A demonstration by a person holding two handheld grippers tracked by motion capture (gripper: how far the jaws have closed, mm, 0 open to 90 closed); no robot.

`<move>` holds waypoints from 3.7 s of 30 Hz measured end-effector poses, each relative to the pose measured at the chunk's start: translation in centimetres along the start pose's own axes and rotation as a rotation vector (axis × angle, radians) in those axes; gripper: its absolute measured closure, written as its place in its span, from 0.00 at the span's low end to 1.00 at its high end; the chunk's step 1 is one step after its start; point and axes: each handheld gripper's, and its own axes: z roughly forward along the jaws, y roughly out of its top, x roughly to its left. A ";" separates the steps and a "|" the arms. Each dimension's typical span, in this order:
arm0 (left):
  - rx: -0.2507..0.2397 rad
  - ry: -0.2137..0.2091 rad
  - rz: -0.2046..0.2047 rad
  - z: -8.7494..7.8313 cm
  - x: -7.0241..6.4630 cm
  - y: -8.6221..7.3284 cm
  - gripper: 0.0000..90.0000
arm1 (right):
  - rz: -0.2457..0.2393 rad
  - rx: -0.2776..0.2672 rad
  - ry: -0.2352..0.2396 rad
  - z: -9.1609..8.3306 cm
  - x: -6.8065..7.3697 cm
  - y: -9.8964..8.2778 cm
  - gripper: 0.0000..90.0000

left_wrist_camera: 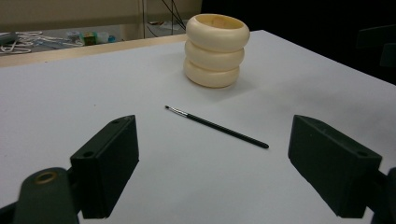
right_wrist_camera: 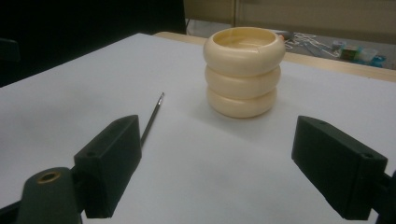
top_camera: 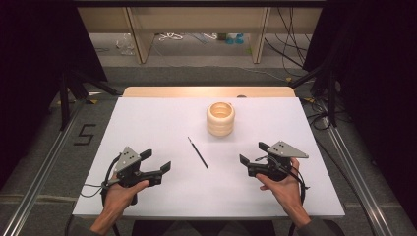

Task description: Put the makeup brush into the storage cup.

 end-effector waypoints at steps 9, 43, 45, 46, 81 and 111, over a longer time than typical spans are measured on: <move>0.000 0.003 -0.004 0.0 0.0 0.0 0.17 | -0.063 0.043 0.009 1.0 0.1 0.9 0.21; 0.005 0.000 -0.006 -0.1 0.1 0.0 0.17 | -0.183 0.294 0.167 8.5 3.3 6.4 0.28; 0.005 -0.001 -0.007 -0.1 0.1 0.0 0.17 | -0.188 0.317 0.173 9.3 3.6 6.6 0.29; 0.004 0.000 -0.010 -0.1 0.1 -0.1 0.17 | -0.192 0.331 0.178 9.6 3.7 6.7 0.29; 0.013 -0.001 -0.010 0.0 0.1 -0.1 0.17 | -0.233 0.528 0.198 16.3 4.8 6.5 0.38; 0.018 -0.008 -0.007 0.0 0.1 -0.1 0.18 | -0.241 0.683 0.179 20.7 5.2 6.3 0.48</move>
